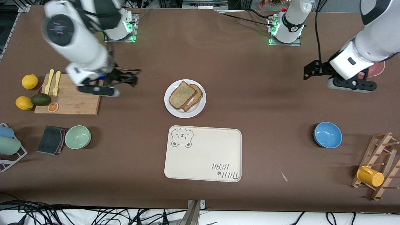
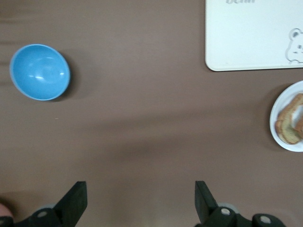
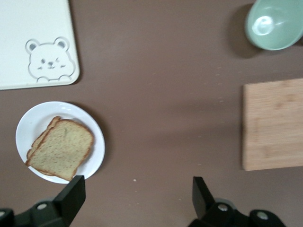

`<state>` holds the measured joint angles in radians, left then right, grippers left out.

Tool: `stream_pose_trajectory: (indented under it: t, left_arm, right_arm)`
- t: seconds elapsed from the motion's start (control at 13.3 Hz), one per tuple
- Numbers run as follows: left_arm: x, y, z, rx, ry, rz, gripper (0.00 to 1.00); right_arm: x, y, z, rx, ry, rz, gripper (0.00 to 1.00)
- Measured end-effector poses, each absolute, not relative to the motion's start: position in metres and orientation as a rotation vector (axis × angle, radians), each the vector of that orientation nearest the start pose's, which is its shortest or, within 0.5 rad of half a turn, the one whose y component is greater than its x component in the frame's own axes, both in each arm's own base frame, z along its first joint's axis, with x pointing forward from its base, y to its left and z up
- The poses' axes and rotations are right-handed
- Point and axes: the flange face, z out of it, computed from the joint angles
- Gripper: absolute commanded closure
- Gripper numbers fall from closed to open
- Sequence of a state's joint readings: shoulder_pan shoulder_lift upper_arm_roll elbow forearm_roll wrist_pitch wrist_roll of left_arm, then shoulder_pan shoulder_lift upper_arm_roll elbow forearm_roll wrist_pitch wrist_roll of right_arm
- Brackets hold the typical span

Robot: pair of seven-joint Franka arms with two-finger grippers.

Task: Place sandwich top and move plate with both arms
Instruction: 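Release the bread and raise the right gripper while the left gripper reaches out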

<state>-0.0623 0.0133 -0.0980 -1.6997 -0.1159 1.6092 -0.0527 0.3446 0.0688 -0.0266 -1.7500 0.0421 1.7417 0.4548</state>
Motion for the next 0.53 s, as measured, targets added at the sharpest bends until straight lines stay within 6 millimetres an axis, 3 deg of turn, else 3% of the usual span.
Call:
stream_pose_trajectory:
  t: [0.3,0.45,0.53]
  left_arm:
    - [0.553,-0.143,0.527,-3.431,0.178,0.37,0.0]
    - [0.564,-0.153,0.493,-3.523,0.129,0.52,0.0]
    - [0.57,-0.159,0.471,-3.564,0.097,0.607,0.0]
  right_arm:
    - [0.546,0.035,0.565,-3.089,0.28,0.092,0.0]
    - [0.541,-0.011,0.588,-3.081,0.32,0.076,0.0]
    - [0.541,-0.018,0.6,-3.084,0.329,0.051,0.0]
